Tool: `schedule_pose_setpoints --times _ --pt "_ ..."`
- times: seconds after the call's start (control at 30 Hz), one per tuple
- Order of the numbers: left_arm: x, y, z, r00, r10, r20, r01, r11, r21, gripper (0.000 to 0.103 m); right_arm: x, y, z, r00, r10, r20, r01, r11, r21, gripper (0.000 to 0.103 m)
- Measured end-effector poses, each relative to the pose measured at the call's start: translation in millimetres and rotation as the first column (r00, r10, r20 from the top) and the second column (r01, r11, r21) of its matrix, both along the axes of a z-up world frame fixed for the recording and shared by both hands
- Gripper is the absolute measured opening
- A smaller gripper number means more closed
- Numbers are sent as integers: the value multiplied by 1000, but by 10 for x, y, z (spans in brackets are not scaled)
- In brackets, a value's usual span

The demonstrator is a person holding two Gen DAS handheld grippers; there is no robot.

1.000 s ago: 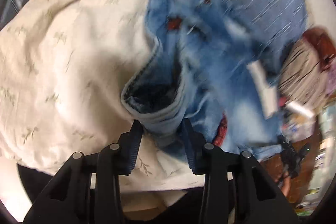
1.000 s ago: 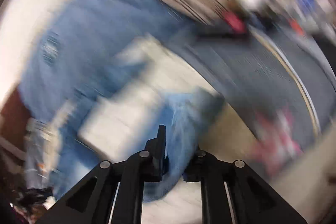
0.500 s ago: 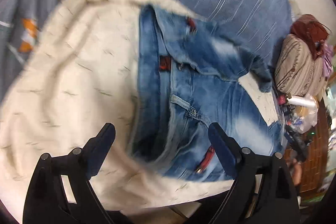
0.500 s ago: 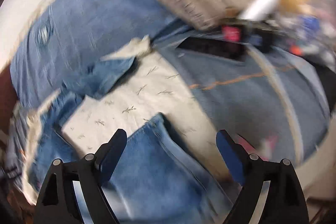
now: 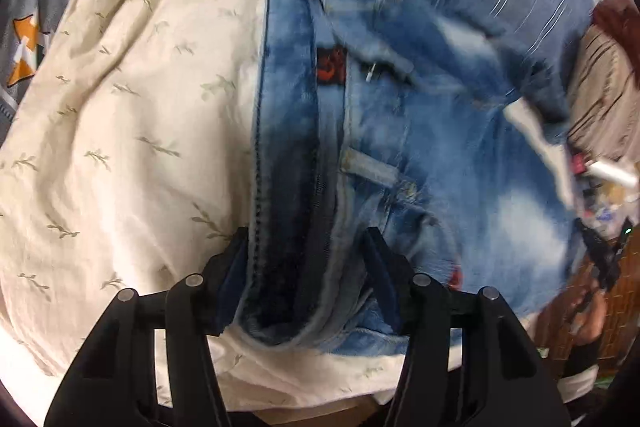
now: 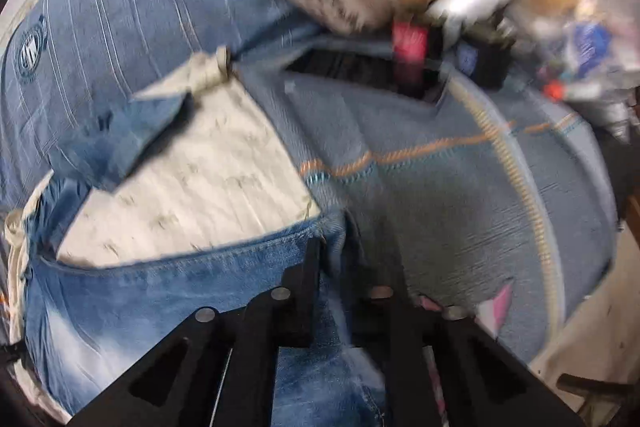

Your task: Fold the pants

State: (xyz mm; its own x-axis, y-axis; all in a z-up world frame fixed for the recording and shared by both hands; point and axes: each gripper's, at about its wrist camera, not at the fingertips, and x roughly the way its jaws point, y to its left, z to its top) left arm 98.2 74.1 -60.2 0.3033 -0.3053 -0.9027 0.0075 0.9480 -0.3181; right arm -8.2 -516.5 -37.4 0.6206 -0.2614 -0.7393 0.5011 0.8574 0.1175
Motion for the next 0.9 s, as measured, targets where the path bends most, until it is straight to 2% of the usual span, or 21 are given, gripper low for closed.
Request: schedule_pose_setpoints --times 0.03,0.07,0.1,0.13,0.17,0.23,0.33,0.37,0.4,0.43,0.47,0.53,0.57,0.6,0.67,0.7,0.73,0.77,0.8,0.83,0.9 --pt "33 106 128 999 23 22 -22 998 -55 55 5 56 138 998 26 63 -27 1000 13 23" --pt "82 167 213 998 41 39 -38 996 -84 55 37 75 218 994 52 101 -57 997 47 35" --pt "164 210 288 997 57 53 -52 994 -101 59 135 98 265 986 92 137 -109 987 121 59" --pt "280 222 359 995 72 63 -66 993 -101 66 317 138 259 975 143 172 -181 955 235 70" --pt "426 222 399 994 86 71 -79 992 -102 69 453 168 240 967 157 202 -214 931 297 74" --pt "710 176 358 993 102 54 -95 989 -113 73 797 226 130 958 156 239 -244 881 405 74" --pt "1005 25 164 992 112 -52 -119 977 -177 73 1330 271 -155 970 106 218 -205 838 506 74" --pt "1077 -35 107 991 115 -73 -126 976 -177 73 1470 295 -245 975 92 201 -189 821 538 74" --pt "1116 -79 75 990 114 -78 -126 978 -169 73 1560 326 -321 978 87 191 -183 803 567 58" --pt "1143 -123 64 990 110 -82 -122 980 -158 72 1652 378 -324 973 111 202 -211 786 582 35" --pt "1155 -157 59 991 103 -84 -115 981 -158 72 1720 450 -184 956 178 234 -278 800 531 17" --pt "1122 -195 79 995 84 -57 -92 984 -152 72 1723 518 305 922 242 301 -330 898 291 17" --pt "1133 -213 94 996 84 -35 -87 989 -121 72 1766 483 434 924 235 302 -307 926 221 17" --pt "1165 -232 81 996 85 -25 -87 992 -94 72 1845 396 529 940 213 266 -258 955 147 18" --pt "1253 -262 -15 994 95 -48 -98 993 -70 72 2107 234 505 978 179 104 -179 984 -7 21" --pt "1282 -256 -60 993 105 -60 -109 992 -65 72 2259 151 357 988 154 -17 -155 987 -38 24" --pt "1288 -258 -54 993 113 -45 -116 992 -52 72 2389 59 139 981 133 -144 -136 991 -12 26" --pt "1290 -280 -24 994 109 -18 -109 994 -20 72 2429 3 2 971 111 -213 -114 994 -1 25" --pt "1295 -299 -21 995 96 -20 -96 995 7 72 2416 -45 -81 968 93 -234 -97 995 -5 26" --pt "1295 -297 -24 996 79 -36 -78 997 24 72 2372 -70 -70 974 100 -203 -101 995 4 26" --pt "1265 -193 55 997 56 -46 -56 998 -7 70 2190 -170 92 993 96 -71 -93 995 46 31"
